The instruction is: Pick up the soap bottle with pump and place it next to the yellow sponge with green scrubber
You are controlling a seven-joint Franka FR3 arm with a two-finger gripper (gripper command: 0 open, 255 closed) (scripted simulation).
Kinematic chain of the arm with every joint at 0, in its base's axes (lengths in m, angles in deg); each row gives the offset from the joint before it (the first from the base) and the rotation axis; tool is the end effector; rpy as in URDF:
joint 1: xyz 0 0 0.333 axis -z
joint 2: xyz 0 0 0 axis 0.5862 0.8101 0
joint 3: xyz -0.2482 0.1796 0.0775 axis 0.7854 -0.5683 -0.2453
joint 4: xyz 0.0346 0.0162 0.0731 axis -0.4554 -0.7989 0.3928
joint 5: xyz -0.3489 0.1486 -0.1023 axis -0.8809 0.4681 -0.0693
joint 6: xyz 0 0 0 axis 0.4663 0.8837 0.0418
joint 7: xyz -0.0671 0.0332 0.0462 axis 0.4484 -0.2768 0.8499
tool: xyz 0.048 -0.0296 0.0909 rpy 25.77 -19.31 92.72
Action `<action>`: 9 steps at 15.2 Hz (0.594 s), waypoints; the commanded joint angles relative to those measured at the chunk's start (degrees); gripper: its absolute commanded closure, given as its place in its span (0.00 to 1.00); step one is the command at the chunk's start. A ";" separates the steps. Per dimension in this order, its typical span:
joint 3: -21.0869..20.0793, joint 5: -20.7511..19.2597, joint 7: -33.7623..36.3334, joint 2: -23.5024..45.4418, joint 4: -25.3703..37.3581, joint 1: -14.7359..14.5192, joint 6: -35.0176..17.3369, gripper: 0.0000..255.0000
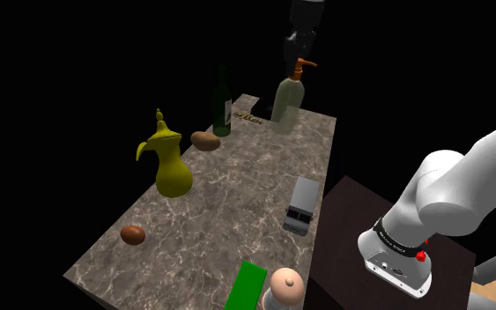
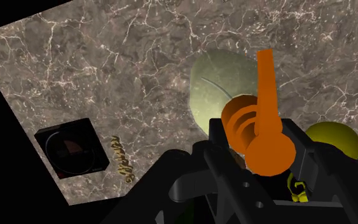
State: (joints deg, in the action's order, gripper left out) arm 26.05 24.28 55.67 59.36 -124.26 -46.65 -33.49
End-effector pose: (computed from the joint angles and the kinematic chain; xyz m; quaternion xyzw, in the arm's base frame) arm 0.4538 0.0635 0.6477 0.9971 0.0756 -0.0017 0.0063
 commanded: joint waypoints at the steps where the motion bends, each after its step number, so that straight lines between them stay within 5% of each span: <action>1: -2.03 0.58 3.21 -0.79 -2.15 -1.13 -1.35 1.00; 9: -9.28 2.67 14.17 0.21 -4.65 -5.19 -4.83 1.00</action>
State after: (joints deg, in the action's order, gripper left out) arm 17.78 26.68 68.24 59.33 -128.99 -51.27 -38.08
